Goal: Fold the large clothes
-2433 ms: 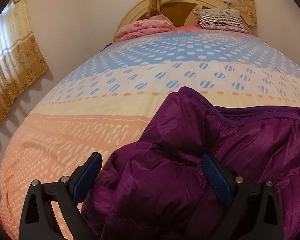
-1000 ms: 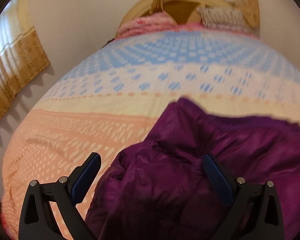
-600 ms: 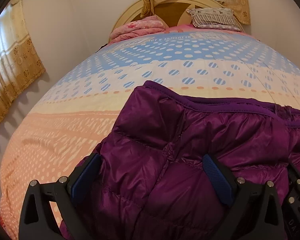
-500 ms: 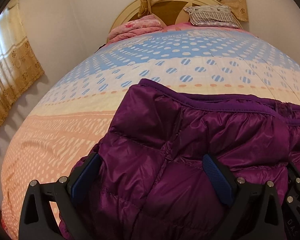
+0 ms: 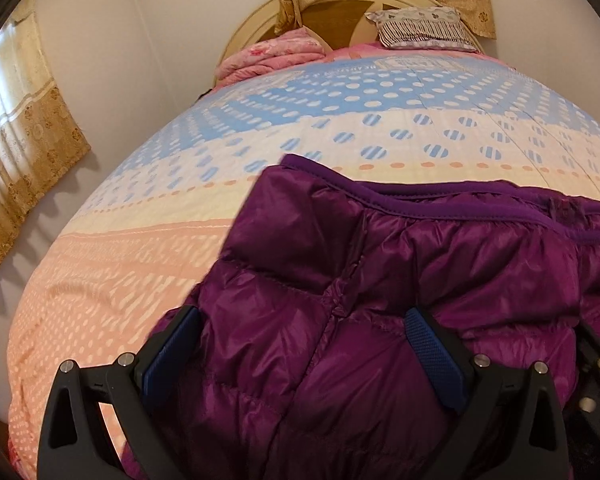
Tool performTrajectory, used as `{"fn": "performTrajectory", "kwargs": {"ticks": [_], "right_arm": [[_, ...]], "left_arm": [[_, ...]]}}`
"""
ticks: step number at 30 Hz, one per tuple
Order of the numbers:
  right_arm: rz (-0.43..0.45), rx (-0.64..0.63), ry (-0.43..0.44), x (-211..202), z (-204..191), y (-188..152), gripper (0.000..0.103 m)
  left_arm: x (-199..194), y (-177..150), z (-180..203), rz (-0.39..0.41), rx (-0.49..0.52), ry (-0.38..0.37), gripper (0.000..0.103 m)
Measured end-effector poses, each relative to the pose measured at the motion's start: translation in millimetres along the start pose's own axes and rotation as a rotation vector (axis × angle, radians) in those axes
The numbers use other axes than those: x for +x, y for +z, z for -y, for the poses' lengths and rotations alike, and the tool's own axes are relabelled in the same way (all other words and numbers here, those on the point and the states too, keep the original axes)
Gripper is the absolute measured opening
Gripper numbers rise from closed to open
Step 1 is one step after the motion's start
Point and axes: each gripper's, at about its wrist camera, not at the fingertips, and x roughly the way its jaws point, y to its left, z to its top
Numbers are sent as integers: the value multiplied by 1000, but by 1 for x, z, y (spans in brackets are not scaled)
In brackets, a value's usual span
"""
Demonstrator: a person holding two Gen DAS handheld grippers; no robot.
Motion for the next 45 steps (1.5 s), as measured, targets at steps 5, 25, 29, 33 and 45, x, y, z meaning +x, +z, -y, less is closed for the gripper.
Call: {"fn": "performTrajectory", "kwargs": {"ticks": [5,25,29,33,45], "right_arm": [[71,-31,-6,-39,-1,-27,82],[109,-38,-5,-74,3,-82,90],[98,-76,-41,-60,-5,-98,95],[94,-68,-46,-53,-3,-97,99],[85,-70,-77,-54,-19,-97,99]], "left_arm": [[-31,-19,-27,9,-36,-64,102],[-68,-100,-129,-17,-222,-5,102],[-62,-119,-133,-74,-272,-102,101],[-69,-118,-120,-75,-258,-227,55],[-94,-103,-122,20,-182,-212,7]]}}
